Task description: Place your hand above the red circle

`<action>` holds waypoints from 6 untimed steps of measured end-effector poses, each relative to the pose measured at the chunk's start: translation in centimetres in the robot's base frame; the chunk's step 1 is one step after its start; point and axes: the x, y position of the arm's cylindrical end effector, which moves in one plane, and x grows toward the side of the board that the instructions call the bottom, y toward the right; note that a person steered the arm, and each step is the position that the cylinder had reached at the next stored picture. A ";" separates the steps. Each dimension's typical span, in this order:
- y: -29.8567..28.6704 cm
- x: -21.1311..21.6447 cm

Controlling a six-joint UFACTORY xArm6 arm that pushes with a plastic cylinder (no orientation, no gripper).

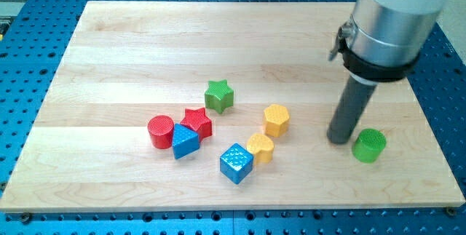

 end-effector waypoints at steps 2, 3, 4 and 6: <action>-0.8 -3.3; -6.5 -9.9; -16.5 -15.5; -28.9 -17.3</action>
